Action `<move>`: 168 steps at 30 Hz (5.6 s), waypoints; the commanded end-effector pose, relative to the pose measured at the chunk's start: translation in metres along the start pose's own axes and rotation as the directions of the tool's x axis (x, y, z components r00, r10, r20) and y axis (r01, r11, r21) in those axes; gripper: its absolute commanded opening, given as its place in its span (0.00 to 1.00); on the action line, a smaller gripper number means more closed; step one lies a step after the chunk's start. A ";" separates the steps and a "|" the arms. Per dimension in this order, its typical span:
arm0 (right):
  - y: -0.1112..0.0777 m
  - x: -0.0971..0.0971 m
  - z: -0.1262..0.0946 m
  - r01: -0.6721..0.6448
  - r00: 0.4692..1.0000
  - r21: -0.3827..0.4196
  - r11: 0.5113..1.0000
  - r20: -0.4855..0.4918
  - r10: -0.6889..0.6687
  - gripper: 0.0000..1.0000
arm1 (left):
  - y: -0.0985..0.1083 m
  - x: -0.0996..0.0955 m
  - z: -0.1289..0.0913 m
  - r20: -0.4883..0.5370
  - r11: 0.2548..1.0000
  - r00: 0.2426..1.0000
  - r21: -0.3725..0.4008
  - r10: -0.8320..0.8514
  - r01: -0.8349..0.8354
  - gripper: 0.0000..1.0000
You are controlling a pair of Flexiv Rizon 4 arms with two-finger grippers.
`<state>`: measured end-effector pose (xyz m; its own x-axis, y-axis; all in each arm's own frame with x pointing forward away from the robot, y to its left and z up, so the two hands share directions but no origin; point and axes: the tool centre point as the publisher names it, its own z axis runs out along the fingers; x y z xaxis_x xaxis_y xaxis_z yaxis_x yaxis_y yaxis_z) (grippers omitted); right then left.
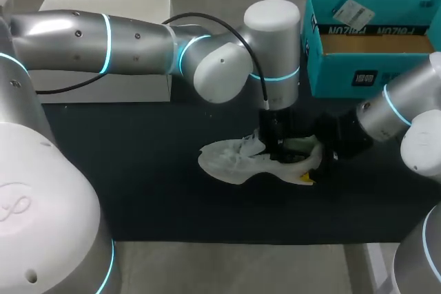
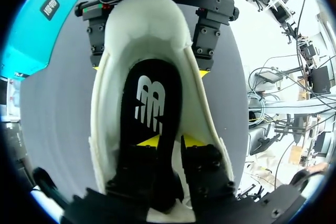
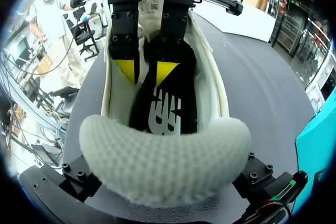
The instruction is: Take the shoe out of the shoebox, open the shoe tongue, remove and reinsert the insole, then place the shoe into the shoebox
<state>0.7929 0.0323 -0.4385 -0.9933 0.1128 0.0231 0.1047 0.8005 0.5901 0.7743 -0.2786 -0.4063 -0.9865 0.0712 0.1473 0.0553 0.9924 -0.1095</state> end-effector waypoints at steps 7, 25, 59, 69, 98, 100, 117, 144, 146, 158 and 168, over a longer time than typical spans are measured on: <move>0.001 0.000 0.003 0.000 1.000 0.006 1.000 0.001 0.000 0.00 | -0.001 0.008 0.020 -0.028 0.999 0.999 -0.021 0.042 -0.043 0.36; 0.001 0.000 0.003 0.000 1.000 0.006 1.000 0.001 0.000 0.00 | -0.007 -0.013 0.038 0.154 1.000 0.988 -0.014 -0.006 0.008 0.47; 0.001 0.000 0.003 0.000 1.000 0.006 1.000 0.001 0.000 0.00 | 0.008 -0.018 0.040 0.277 0.995 0.955 0.025 -0.102 0.099 0.00; 0.001 0.000 0.003 0.000 1.000 0.006 1.000 0.001 0.000 0.00 | 0.021 -0.011 0.004 0.184 0.974 0.963 0.152 -0.195 0.169 0.00; 0.001 0.000 0.003 0.000 1.000 0.006 1.000 0.001 0.000 0.00 | 0.016 0.018 -0.090 -0.138 0.802 0.986 0.577 -0.092 0.156 0.00; 0.001 0.000 0.003 0.000 1.000 0.006 1.000 0.001 0.000 0.00 | 0.014 0.020 -0.095 -0.159 0.788 0.985 0.597 -0.070 0.152 0.00; 0.001 0.000 0.003 0.000 1.000 0.006 1.000 0.001 0.000 0.00 | -0.017 0.021 -0.119 -0.202 0.705 0.977 0.704 0.074 0.093 0.00; 0.001 0.000 0.003 0.000 1.000 0.006 1.000 0.001 0.000 0.00 | -0.025 0.058 -0.253 -0.053 0.282 0.858 0.953 0.511 -0.109 0.00; 0.001 0.000 0.003 0.000 1.000 0.006 1.000 0.001 0.000 0.00 | -0.025 0.058 -0.253 -0.053 0.282 0.858 0.953 0.511 -0.109 0.00; 0.001 0.000 0.003 0.000 1.000 0.006 1.000 0.001 0.000 0.00 | -0.025 0.058 -0.253 -0.053 0.282 0.858 0.953 0.511 -0.109 0.00; 0.001 0.000 0.003 0.000 1.000 0.006 1.000 0.001 0.000 0.00 | -0.034 0.040 -0.261 -0.091 0.297 0.903 0.954 0.421 -0.042 0.00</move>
<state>0.7935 0.0331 -0.4366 -0.9934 0.1121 0.0235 0.1044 0.8024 0.5875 0.7772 -0.2764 -0.1415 -0.8433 0.5117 0.1643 -0.0774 0.1869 -0.9793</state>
